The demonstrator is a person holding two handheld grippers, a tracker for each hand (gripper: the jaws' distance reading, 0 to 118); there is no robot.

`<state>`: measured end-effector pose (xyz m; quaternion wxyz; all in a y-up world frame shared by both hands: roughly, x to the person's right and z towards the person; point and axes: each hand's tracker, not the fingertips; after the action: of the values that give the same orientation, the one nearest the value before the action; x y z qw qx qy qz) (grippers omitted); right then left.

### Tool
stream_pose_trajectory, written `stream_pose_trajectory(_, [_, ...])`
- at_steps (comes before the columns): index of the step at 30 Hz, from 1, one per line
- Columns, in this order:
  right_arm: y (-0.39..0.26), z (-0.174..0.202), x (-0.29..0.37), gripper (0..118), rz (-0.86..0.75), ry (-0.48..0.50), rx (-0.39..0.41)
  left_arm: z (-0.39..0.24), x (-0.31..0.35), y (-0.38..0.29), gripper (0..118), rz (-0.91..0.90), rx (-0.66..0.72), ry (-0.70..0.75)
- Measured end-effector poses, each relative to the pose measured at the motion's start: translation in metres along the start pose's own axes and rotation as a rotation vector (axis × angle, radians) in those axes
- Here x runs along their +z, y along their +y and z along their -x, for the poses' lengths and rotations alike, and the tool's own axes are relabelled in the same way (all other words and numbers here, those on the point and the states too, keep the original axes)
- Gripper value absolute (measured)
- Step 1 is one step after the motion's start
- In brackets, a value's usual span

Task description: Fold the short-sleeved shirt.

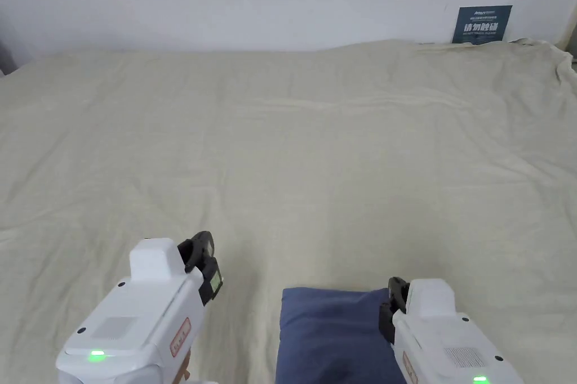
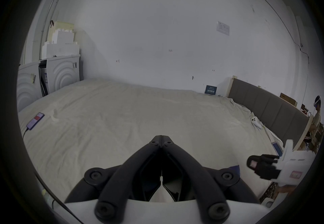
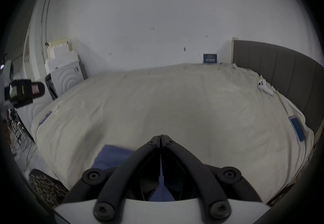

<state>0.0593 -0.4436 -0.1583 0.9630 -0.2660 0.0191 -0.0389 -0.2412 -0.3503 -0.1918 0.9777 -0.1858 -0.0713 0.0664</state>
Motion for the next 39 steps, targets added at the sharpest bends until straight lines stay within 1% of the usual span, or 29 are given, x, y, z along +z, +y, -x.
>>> stream_pose_trajectory(5, [-0.032, 0.003, -0.029, 0, 0.058, -0.004, -0.003, 0.001, -0.009, -0.014, 0, 0.068, 0.023, -0.033])
stream_pose_trajectory(9, [-0.061, 0.005, -0.043, 0, 0.094, -0.015, 0.022, 0.001, -0.014, -0.024, 0, 0.112, 0.029, -0.05])
stream_pose_trajectory(14, [-0.072, 0.01, -0.048, 0, 0.064, -0.038, 0.019, 0.001, -0.022, -0.036, 0, 0.2, 0.056, -0.096])
stream_pose_trajectory(16, [-0.073, 0.013, -0.049, 0, 0.062, -0.043, 0.025, 0.001, -0.029, -0.042, 4, 0.271, 0.087, -0.132])
stream_pose_trajectory(18, [-0.077, 0.013, -0.048, 0, 0.029, -0.037, 0.036, -0.001, -0.038, -0.05, 14, 0.347, 0.119, -0.155])
stream_pose_trajectory(19, [-0.079, 0.012, -0.047, 0, 0.02, -0.032, 0.038, -0.001, -0.042, -0.054, 23, 0.385, 0.13, -0.172])
stream_pose_trajectory(21, [-0.081, 0.011, -0.044, 0, 0.001, -0.021, 0.039, -0.002, -0.051, -0.063, 58, 0.441, 0.161, -0.204])
stream_pose_trajectory(22, [-0.081, 0.01, -0.044, 0, 0.003, -0.018, 0.039, -0.003, -0.055, -0.068, 72, 0.478, 0.172, -0.216])
stream_pose_trajectory(23, [-0.08, 0.01, -0.043, 0, 0.004, -0.014, 0.037, -0.004, -0.061, -0.072, 84, 0.509, 0.191, -0.236])
stream_pose_trajectory(24, [-0.073, 0.013, -0.04, 0, 0.008, -0.011, 0.036, -0.005, -0.067, -0.077, 88, 0.547, 0.207, -0.261])
stream_pose_trajectory(27, [-0.07, 0.015, -0.038, 0, 0.018, -0.006, 0.042, -0.005, -0.085, -0.089, 89, 0.634, 0.262, -0.321])
stream_pose_trajectory(28, [-0.074, 0.01, -0.042, 0, 0.019, -0.005, 0.042, -0.006, -0.09, -0.092, 89, 0.652, 0.271, -0.327])
stream_pose_trajectory(30, [-0.075, 0.007, -0.043, 0, 0.022, 0.0, 0.037, -0.009, -0.101, -0.097, 89, 0.699, 0.277, -0.363])
stream_pose_trajectory(34, [-0.078, 0.0, -0.047, 0, 0.028, 0.011, 0.029, -0.012, -0.124, -0.107, 88, 0.814, 0.276, -0.371])
stream_pose_trajectory(37, [-0.076, 0.0, -0.044, 0, 0.031, 0.022, 0.024, -0.012, -0.131, -0.111, 78, 0.828, 0.271, -0.381])
stream_pose_trajectory(39, [-0.075, -0.002, -0.044, 0, 0.035, 0.032, 0.019, -0.011, -0.132, -0.111, 62, 0.836, 0.274, -0.395])
